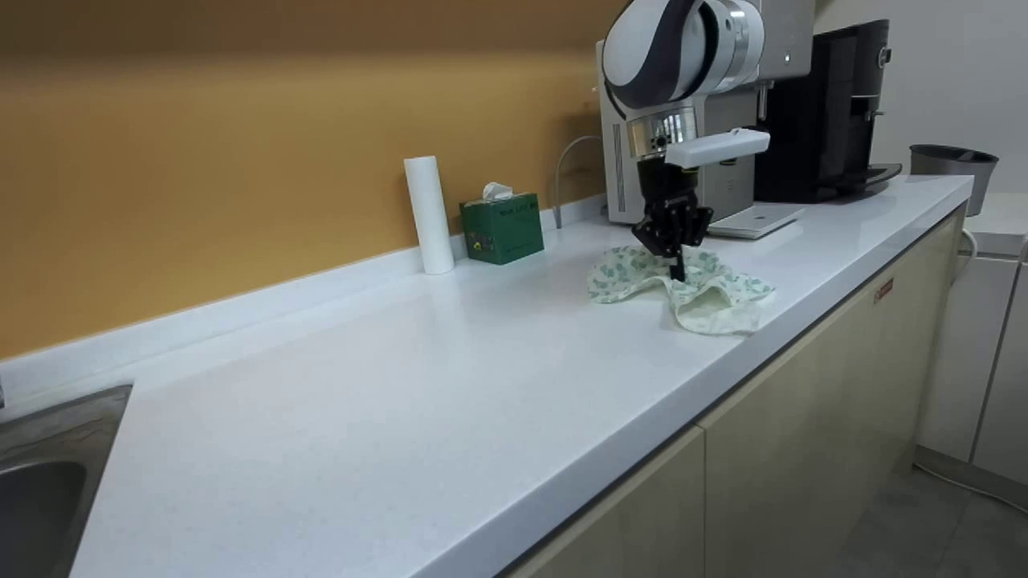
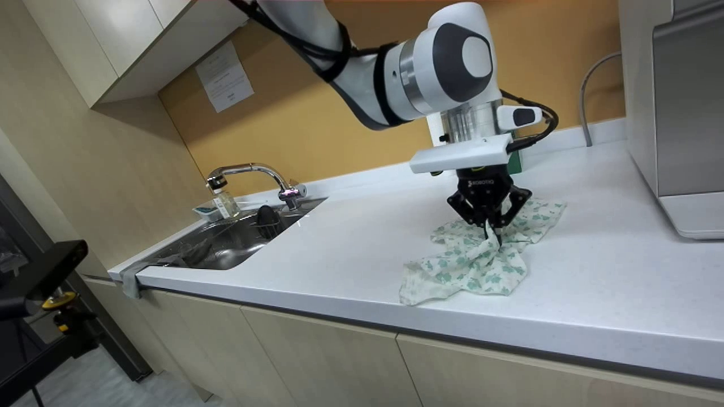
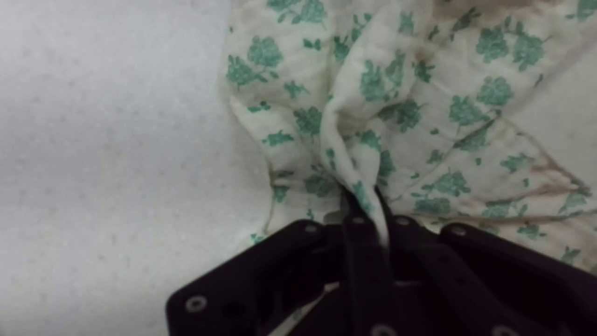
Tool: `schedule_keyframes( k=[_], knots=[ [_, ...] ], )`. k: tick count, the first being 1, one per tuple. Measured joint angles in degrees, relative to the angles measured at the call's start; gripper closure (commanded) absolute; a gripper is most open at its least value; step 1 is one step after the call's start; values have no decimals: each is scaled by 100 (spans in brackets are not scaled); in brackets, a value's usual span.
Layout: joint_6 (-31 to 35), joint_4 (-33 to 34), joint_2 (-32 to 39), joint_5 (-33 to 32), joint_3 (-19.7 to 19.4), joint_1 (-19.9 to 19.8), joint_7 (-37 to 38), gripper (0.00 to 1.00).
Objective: Use the towel to wipe the counter
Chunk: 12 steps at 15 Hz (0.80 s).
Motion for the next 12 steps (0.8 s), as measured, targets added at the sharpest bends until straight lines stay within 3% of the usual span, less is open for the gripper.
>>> schedule_keyframes(
  k=[2,3,5,12],
  knots=[
    [6,250,156,0,0,-17,-8,99],
    [6,343,213,0,2,-18,-13,71],
    [-23,449,276,14,20,-24,-23,66],
    [133,481,249,-62,39,112,-35,17]
  ],
)
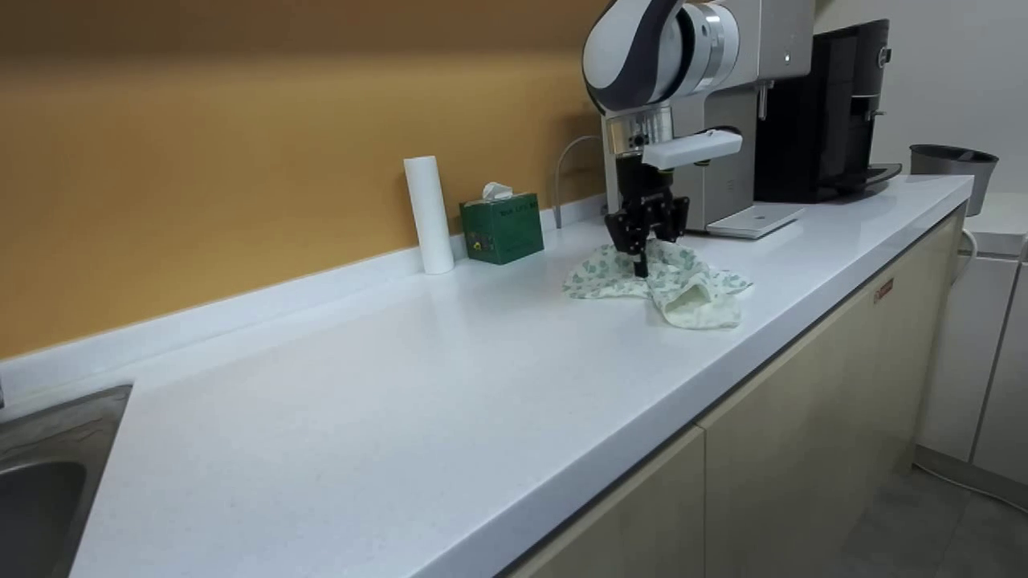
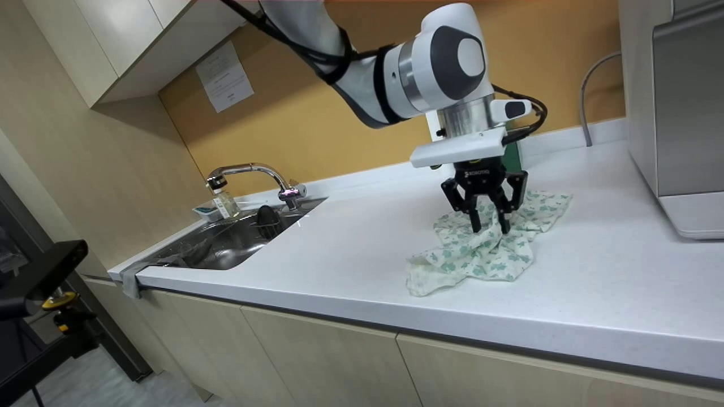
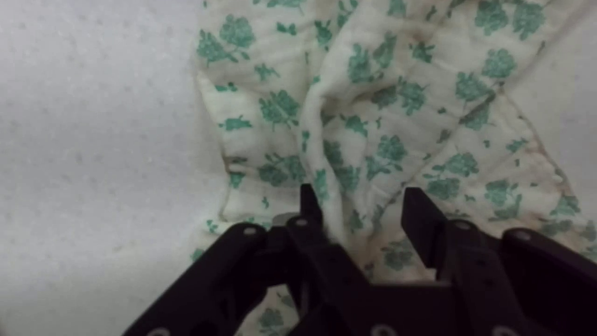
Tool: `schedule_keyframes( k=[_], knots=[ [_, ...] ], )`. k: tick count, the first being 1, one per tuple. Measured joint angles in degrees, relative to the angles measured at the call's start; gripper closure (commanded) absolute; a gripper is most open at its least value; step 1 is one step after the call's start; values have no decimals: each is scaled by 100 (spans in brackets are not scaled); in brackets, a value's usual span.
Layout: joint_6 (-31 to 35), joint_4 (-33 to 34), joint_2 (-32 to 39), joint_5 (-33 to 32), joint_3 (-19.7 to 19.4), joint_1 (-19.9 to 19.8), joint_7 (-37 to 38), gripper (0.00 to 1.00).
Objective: Use the towel to wipe the counter
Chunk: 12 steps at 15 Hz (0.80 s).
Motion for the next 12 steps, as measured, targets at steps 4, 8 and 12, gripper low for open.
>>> schedule_keyframes(
  k=[4,8,12],
  knots=[
    [101,-9,-252,-119,-5,137,24,0],
    [56,-33,-527,-127,-5,196,242,0],
    [-255,-40,-660,187,3,195,390,0]
  ],
)
